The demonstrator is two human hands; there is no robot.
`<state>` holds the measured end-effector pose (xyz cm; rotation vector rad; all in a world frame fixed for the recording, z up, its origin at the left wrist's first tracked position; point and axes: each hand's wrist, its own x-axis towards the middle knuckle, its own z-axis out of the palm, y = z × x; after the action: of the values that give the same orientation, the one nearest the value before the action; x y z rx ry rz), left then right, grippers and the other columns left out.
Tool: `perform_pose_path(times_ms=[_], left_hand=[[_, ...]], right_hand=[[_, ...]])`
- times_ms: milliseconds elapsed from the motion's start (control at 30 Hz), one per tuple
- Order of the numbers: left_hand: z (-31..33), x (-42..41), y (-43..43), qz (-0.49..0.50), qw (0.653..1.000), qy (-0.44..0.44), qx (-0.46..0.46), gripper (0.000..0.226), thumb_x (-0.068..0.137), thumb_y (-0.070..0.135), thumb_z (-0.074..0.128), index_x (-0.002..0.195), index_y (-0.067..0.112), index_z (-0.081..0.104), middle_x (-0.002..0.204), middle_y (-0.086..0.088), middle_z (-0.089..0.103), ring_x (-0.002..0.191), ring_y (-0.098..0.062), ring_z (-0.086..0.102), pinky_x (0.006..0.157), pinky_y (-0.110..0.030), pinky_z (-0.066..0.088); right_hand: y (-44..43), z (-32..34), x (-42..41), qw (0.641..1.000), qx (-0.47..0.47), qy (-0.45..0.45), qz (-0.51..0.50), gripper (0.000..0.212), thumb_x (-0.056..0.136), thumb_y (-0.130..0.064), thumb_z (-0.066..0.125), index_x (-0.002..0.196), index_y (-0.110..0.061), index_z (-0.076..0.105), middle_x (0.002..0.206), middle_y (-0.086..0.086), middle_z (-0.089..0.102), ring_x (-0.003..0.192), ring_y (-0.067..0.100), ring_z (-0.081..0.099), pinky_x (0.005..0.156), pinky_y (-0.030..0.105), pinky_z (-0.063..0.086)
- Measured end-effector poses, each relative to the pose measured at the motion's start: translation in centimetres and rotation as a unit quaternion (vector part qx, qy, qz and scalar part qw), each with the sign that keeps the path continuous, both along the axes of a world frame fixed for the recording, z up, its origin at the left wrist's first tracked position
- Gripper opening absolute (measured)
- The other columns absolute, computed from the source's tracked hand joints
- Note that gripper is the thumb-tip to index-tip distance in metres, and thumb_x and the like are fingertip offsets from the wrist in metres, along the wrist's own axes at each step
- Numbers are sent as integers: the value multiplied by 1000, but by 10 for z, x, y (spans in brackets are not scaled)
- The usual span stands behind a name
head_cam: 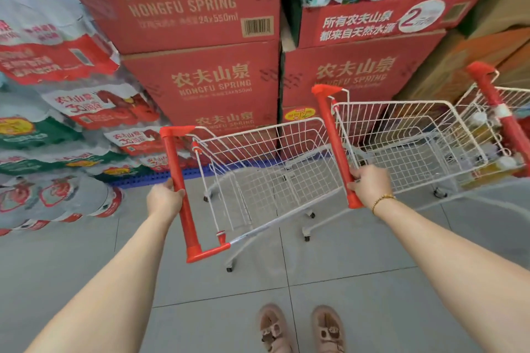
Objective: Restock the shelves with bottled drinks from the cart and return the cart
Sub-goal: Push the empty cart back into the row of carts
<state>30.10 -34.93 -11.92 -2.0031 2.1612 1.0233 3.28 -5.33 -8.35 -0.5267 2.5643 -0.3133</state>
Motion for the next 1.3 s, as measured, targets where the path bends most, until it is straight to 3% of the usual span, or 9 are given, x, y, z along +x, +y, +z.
perform_pose_path(times_ms=[167, 333, 533, 667, 900, 1033, 1100, 1233, 1300], left_hand=[[9, -42, -9, -91, 995, -21, -45, 30, 89, 11, 55, 117, 3, 61, 104, -26, 65, 100, -41, 59, 81, -41, 47], [12, -80, -23, -148, 988, -23, -36, 30, 91, 11, 54, 119, 3, 58, 102, -22, 65, 89, -37, 61, 68, -35, 44], [14, -111, -6, -157, 987, 26, -12, 16, 87, 13, 59, 94, -1, 65, 89, -20, 69, 88, -36, 64, 65, -32, 41], [17, -132, 27, -157, 984, 77, 17, 23, 88, 14, 60, 108, 2, 65, 97, -16, 70, 96, -32, 64, 70, -29, 41], [12, -190, 91, -142, 970, 162, 109, 54, 94, 17, 55, 144, 10, 36, 123, -9, 62, 104, -21, 60, 68, -20, 38], [10, -208, 104, -151, 969, 153, 119, 56, 96, 19, 52, 146, 11, 29, 93, -4, 64, 73, -16, 57, 68, -25, 37], [6, -211, 104, -139, 969, 157, 130, 58, 95, 20, 53, 147, 11, 29, 85, -2, 59, 70, -14, 54, 67, -28, 40], [12, -212, 100, -162, 971, 117, 135, 63, 94, 23, 54, 149, 14, 24, 126, -9, 59, 96, -26, 63, 80, -34, 51], [22, -210, 102, -160, 965, 103, 180, 71, 93, 19, 56, 151, 18, 15, 131, -10, 54, 96, -28, 62, 86, -40, 53]], right_hand=[[-13, -5, -2, 1000, 8, 19, 10, 23, 86, -10, 61, 108, -5, 69, 100, 13, 69, 93, 29, 64, 87, 30, 50], [-17, -7, -8, 1000, 26, 7, 10, 28, 85, -9, 63, 113, -7, 67, 98, 13, 69, 93, 28, 64, 87, 29, 51], [-20, -10, -7, 1000, 28, 4, 6, 31, 87, -10, 62, 118, -8, 64, 92, 11, 66, 90, 28, 65, 88, 30, 52], [-25, -9, -4, 1000, 30, -4, -3, 33, 86, -11, 64, 118, -6, 64, 101, 14, 70, 94, 28, 65, 93, 36, 51], [-34, -17, 1, 1000, 29, -3, 5, 24, 84, -4, 59, 105, -8, 71, 89, 12, 70, 86, 27, 66, 84, 33, 55], [-22, -16, -12, 999, 24, -12, -26, 26, 85, -3, 60, 109, -7, 69, 92, 15, 70, 85, 30, 66, 85, 36, 55], [-19, -17, -15, 999, 17, -11, -29, 27, 85, -5, 61, 111, -6, 68, 94, 16, 70, 86, 31, 67, 85, 38, 55], [-19, -23, -16, 999, 37, -22, -6, 24, 86, -5, 61, 109, -8, 69, 92, 13, 69, 86, 28, 66, 85, 35, 55], [-19, -23, -19, 999, 33, -21, -9, 20, 85, -3, 60, 102, -7, 71, 88, 11, 69, 81, 27, 67, 80, 34, 57]])
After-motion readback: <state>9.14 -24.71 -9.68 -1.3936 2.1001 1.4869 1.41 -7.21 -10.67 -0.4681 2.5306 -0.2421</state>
